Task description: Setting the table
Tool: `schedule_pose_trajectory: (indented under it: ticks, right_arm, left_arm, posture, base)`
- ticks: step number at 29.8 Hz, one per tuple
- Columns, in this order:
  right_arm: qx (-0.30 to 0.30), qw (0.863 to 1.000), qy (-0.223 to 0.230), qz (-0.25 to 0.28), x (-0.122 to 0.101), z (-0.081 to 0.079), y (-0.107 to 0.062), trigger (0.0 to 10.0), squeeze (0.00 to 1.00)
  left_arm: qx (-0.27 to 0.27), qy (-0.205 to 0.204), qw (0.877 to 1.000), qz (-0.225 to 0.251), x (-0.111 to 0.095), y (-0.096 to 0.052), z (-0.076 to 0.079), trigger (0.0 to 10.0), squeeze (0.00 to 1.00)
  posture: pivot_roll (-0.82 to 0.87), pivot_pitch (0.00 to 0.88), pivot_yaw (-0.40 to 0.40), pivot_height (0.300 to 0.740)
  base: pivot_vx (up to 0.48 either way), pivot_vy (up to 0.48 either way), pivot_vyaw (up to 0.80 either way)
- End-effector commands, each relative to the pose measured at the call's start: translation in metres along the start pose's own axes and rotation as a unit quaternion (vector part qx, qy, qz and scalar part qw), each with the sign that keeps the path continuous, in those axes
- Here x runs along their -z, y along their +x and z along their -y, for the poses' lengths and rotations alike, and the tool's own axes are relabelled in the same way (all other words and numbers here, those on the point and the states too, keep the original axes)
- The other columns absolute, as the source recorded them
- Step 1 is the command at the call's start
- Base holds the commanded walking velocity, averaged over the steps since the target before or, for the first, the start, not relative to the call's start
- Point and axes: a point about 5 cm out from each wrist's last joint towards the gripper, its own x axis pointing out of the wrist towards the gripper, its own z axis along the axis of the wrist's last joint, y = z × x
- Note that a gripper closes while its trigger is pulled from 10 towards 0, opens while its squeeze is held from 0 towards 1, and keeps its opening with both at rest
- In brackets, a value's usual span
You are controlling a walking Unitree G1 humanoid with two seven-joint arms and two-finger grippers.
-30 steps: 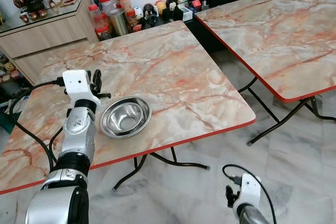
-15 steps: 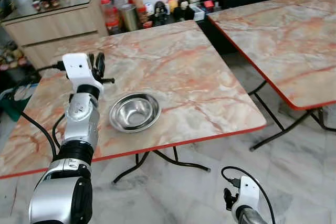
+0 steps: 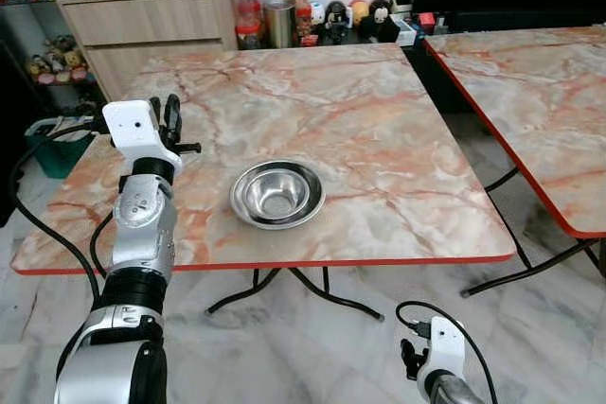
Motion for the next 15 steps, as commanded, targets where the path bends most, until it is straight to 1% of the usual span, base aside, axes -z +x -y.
schedule_pose_trajectory:
  ticks: [1, 5, 12, 15]
  right_arm:
    - [-0.001, 1.0, -0.002, -0.008, 0.0032, 0.0004, -0.0006, 10.0, 0.0]
    - [-0.002, 1.0, -0.005, -0.011, 0.0041, 0.0013, -0.0008, 10.0, 0.0]
    - [0.0, 1.0, -0.009, -0.014, 0.0054, 0.0023, -0.0012, 10.0, 0.0]
    - [-0.002, 1.0, -0.02, -0.016, 0.0057, 0.0028, -0.0012, 10.0, 0.0]
  left_arm:
    - [-0.003, 0.009, 1.0, -0.001, -0.0014, -0.0015, -0.0009, 10.0, 0.0]
    - [-0.003, 0.012, 1.0, -0.004, -0.0008, -0.0028, -0.0013, 10.0, 0.0]
    - [-0.003, 0.014, 1.0, -0.008, -0.001, -0.0044, -0.0016, 10.0, 0.0]
    - [-0.006, 0.014, 1.0, -0.008, -0.0013, -0.0045, -0.0031, 10.0, 0.0]
  posture:
    - [0.01, 0.0, 0.021, 0.74]
    - [0.02, 0.0, 0.018, 0.74]
    - [0.02, 0.0, 0.017, 0.74]
    - [0.02, 0.0, 0.015, 0.74]
  base:
    - [0.0, -0.266, 0.0]
    - [0.0, -0.343, 0.0]
    - [0.0, -0.447, 0.0]
    - [0.0, -0.45, 0.0]
